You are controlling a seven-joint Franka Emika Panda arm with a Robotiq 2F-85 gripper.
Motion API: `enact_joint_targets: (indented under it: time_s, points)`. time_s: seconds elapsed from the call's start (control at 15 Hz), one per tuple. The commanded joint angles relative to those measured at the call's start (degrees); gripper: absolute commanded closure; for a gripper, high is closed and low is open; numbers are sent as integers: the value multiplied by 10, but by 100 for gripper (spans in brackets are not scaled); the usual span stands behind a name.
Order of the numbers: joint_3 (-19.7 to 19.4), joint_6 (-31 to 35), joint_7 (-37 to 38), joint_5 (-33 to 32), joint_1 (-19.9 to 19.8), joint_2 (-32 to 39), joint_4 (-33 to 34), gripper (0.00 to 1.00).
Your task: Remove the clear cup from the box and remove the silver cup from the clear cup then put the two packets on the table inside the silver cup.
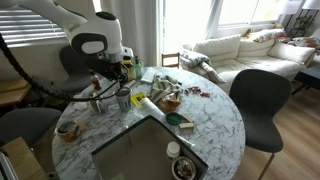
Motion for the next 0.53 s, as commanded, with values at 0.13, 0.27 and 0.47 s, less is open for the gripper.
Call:
enact_joint_targets:
  time_s: [0.13, 0.27, 0.47]
  points:
    - [10, -48, -12, -96, 41, -35, -36, 0]
    - [9, -41, -20, -71, 41, -21, -18, 0]
    - [9, -41, -18, -82, 44, -22, -23, 0]
